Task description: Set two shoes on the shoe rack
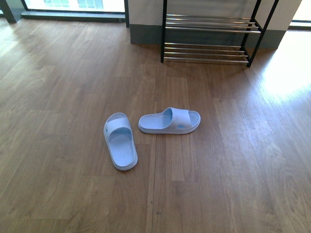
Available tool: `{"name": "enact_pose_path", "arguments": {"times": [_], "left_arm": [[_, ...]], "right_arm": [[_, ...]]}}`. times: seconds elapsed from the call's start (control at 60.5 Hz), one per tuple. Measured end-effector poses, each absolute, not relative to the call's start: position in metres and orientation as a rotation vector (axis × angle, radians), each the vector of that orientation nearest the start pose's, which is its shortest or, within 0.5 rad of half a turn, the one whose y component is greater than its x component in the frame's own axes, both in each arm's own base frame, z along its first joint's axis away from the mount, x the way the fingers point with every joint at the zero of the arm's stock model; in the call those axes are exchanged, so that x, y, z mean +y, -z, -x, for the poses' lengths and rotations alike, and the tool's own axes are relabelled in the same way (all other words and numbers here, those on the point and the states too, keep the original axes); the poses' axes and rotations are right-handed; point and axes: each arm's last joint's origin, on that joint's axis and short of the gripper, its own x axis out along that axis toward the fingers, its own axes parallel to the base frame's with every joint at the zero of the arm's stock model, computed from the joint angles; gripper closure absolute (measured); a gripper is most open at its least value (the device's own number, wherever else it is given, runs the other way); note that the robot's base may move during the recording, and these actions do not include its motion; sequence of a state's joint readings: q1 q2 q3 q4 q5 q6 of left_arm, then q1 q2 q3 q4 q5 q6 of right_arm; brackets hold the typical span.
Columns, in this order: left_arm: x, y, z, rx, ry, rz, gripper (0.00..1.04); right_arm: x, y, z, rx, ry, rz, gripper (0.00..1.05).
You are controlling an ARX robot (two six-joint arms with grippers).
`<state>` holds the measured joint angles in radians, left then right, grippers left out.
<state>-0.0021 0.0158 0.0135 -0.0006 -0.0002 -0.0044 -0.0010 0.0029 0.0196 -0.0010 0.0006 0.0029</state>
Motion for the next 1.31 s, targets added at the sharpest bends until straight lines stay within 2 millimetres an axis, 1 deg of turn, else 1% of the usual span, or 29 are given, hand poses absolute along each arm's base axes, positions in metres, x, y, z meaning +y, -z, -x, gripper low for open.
{"name": "enact_pose_path", "arguments": {"times": [1.305], "left_arm": [[-0.0002,-0.1668,-0.0979,0.003,0.002,0.004,0.09]], "right_arm": [[-0.0001,-0.1697,-0.0968,-0.014,0.001,-0.003,0.09]]}}
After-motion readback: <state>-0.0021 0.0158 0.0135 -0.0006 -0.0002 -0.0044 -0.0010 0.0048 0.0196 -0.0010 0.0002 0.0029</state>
